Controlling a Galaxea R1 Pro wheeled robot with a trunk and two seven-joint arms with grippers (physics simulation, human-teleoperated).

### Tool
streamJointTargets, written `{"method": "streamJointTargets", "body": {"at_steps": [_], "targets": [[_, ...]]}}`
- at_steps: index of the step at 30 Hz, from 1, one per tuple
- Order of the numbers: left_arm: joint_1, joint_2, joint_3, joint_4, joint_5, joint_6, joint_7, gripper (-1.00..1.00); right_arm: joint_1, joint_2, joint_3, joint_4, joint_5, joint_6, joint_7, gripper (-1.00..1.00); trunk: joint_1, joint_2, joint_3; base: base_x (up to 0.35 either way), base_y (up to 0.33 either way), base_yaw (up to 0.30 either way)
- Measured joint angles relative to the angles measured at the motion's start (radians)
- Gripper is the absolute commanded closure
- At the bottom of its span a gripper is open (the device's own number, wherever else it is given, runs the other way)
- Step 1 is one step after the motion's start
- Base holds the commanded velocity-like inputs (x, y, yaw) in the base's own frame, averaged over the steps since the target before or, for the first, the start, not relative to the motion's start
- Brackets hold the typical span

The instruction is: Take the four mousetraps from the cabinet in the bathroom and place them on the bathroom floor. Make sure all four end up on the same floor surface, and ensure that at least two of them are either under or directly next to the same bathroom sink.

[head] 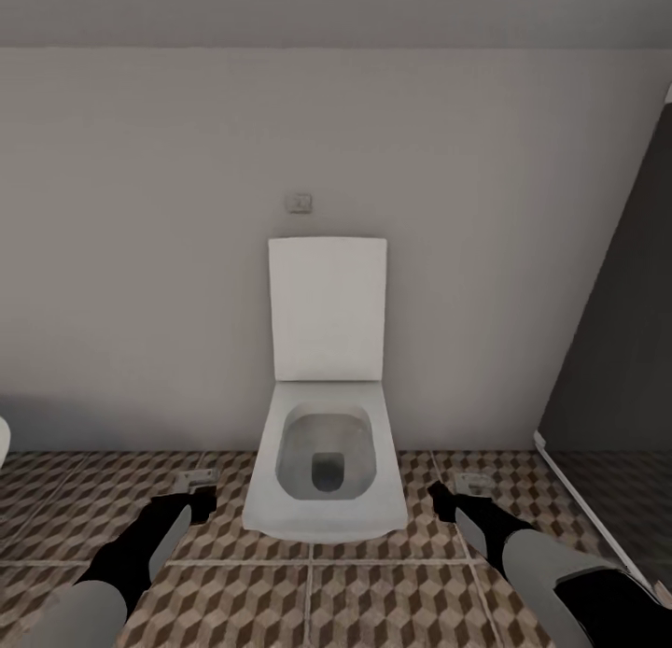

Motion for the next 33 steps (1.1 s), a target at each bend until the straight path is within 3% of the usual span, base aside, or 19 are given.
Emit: {"method": "streamJointTargets", "body": {"at_steps": [13, 33], "targets": [[-0.002, -0.015, -0.002, 0.064, -0.005, -0.003, 0.000, 1.00, 0.000, 0.003, -0.001, -0.037, -0.001, 0.012, -0.008, 1.00, 0.006, -0.003, -0.050, 0.000, 0.000, 0.000], [-0.002, -0.014, 0.001, 0.076, -0.002, -0.010, -0.002, 1.00, 0.000, -0.002, 0.001, 0.020, -0.008, -0.007, -0.007, 1.00, 0.015, -0.008, -0.128, 0.000, 0.000, 0.000]]}}
